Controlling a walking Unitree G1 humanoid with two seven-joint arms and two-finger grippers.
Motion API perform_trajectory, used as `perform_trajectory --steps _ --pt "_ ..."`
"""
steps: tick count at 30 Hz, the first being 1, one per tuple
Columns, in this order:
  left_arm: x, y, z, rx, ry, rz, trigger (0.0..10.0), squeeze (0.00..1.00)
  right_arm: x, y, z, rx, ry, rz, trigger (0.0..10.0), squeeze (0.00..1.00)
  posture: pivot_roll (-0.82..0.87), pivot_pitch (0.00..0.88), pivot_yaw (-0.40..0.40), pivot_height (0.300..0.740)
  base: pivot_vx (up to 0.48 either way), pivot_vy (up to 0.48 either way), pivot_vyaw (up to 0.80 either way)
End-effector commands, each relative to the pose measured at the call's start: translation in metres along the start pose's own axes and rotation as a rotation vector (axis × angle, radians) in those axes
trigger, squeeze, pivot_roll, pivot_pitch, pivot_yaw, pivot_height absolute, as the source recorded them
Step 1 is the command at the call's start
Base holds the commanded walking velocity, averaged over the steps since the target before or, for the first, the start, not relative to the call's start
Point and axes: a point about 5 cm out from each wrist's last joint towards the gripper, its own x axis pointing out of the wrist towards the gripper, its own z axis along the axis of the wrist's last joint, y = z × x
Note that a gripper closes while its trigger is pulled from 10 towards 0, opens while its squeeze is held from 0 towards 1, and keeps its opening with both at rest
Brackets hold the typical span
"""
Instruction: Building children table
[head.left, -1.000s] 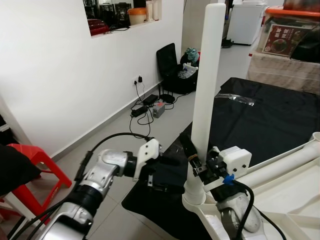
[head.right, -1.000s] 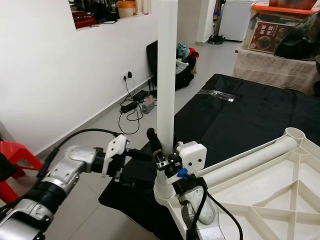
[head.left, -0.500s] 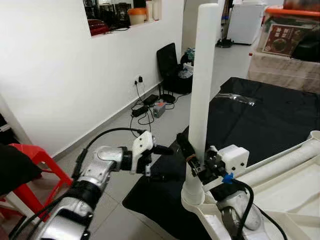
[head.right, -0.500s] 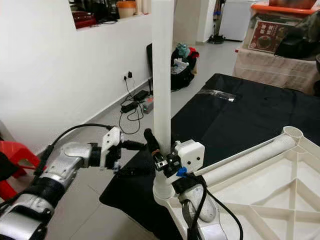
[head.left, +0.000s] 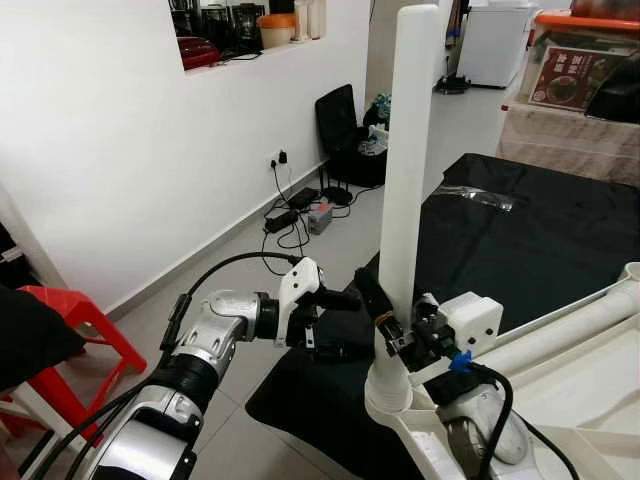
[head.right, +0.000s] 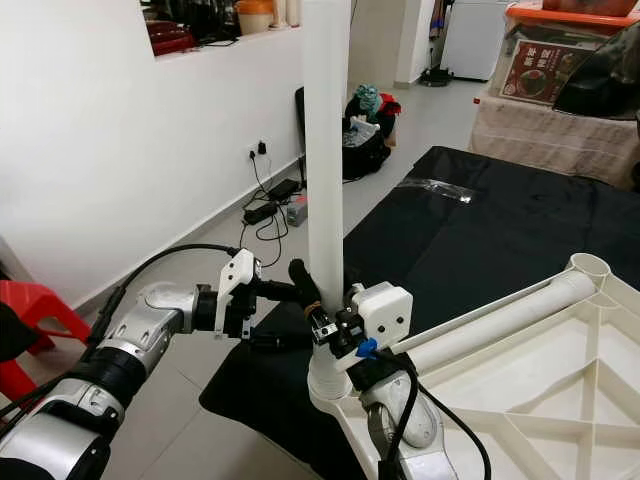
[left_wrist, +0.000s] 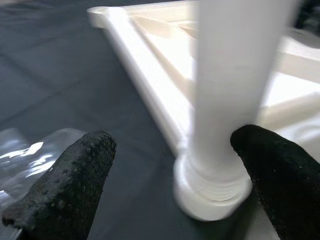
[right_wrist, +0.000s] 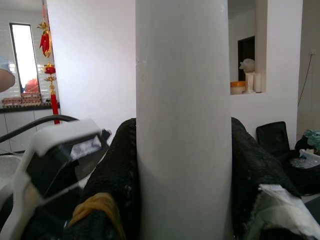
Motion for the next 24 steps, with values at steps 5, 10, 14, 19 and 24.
perform_trajectory --steps 5,10,14,19,24 --pt "-0.003 -0.007 0.002 0.024 0.002 -0.060 10.0 0.00 0.001 0.011 -0.005 0.021 0.031 0.072 10.0 0.09 -0.05 0.000 0.051 0.740 0.000 0.000 0.00" --pt "-0.006 0.000 0.002 0.027 0.003 -0.013 10.0 0.00 0.003 0.013 -0.006 0.018 0.029 0.093 10.0 0.09 -0.05 0.000 0.046 0.740 0.000 0.000 0.00" --pt "-0.002 0.004 0.005 0.025 -0.009 0.005 10.0 0.00 0.004 0.014 -0.005 0.015 0.029 0.100 10.0 0.09 -0.06 0.000 0.050 0.740 0.000 0.000 0.00" --pt "0.006 0.009 0.010 0.021 -0.023 0.016 10.0 0.00 0.004 0.015 -0.005 0.008 0.029 0.110 10.0 0.09 -0.07 0.000 0.054 0.740 0.000 0.000 0.00" --pt "0.014 0.011 0.014 0.008 -0.037 0.017 10.0 0.00 0.002 0.017 -0.004 -0.006 0.030 0.124 10.0 0.09 -0.08 0.000 0.057 0.740 0.000 0.000 0.00"
